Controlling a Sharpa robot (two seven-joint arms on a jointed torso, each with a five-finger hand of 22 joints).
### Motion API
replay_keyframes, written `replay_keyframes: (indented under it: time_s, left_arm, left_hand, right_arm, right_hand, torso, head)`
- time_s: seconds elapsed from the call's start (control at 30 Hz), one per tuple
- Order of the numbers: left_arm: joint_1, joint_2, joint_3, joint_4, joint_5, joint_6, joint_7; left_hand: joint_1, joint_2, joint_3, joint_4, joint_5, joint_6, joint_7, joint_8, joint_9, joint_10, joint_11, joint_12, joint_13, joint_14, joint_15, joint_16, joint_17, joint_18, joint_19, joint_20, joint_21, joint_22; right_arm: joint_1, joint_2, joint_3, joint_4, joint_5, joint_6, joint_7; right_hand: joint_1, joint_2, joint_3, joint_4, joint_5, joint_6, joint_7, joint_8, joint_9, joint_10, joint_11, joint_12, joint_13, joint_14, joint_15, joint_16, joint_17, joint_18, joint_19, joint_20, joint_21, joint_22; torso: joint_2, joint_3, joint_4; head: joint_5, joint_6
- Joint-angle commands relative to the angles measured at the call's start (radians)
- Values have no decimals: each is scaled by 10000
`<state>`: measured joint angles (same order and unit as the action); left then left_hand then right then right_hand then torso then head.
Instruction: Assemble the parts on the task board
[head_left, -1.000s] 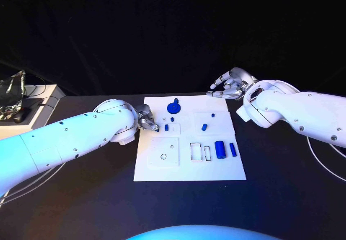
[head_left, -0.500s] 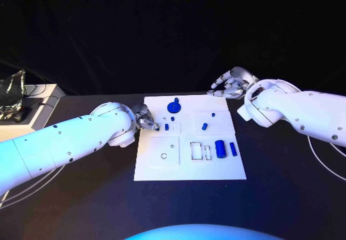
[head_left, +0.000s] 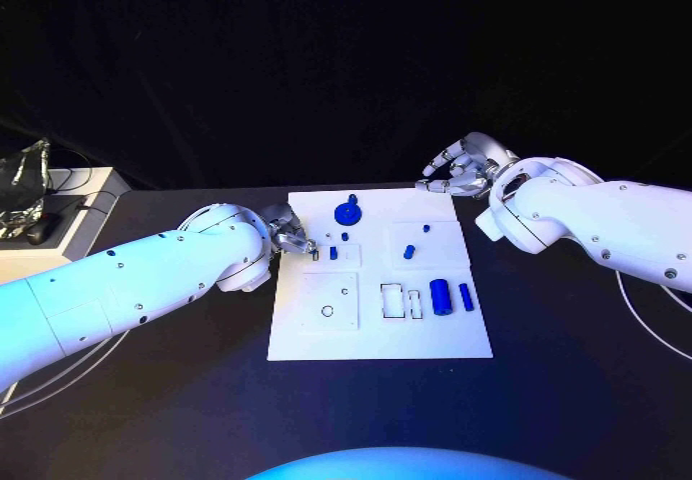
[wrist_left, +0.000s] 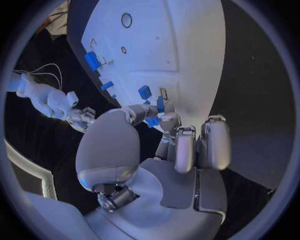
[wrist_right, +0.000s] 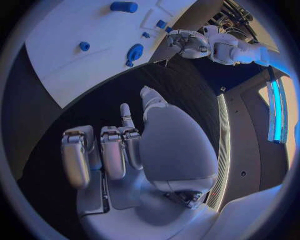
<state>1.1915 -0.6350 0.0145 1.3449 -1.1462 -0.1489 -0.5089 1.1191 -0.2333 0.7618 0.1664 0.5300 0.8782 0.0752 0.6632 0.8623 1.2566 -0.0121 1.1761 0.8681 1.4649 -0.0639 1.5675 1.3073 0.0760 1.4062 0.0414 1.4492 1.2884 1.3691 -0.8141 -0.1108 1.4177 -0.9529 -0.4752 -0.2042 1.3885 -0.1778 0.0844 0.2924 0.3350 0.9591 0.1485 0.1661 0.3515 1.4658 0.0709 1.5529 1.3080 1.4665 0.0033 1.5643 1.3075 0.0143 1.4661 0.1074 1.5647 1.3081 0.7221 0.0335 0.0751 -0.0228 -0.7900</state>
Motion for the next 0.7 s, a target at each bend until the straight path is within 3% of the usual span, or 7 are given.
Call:
replay_keyframes:
  time_s: [0.03,0.7]
  left_arm:
    - [-17,66,10,-33,-234,-184,197]
    - [-198,179,-2,-149,-563,269,282]
  left_hand:
    - [69,-32,2016,-1934,64,192,-89,67,11,63,-6,-24,-10,1037,-82,1,2566,-113,43,-19,23,5]
    - [64,-38,2031,-1925,52,198,-91,60,9,47,-10,-67,-71,1039,-87,3,2570,-120,63,-26,37,36]
  right_arm:
    - [-4,-5,2,13,-93,45,82]
    - [-2,-19,2,17,-98,60,70]
  right_hand:
    - [-113,14,61,-23,-22,-58,11,69,11,849,-27,-42,2427,1038,-69,58,2612,-127,1017,-74,-3,2589]
    - [-140,18,70,-21,-24,-63,9,82,33,858,-29,-32,2436,1037,-70,57,2609,-130,1022,-74,8,2595]
  torso:
    - [7,1,-7]
    - [-12,-7,7]
  head:
    - [-2,-12]
    - [-38,-97]
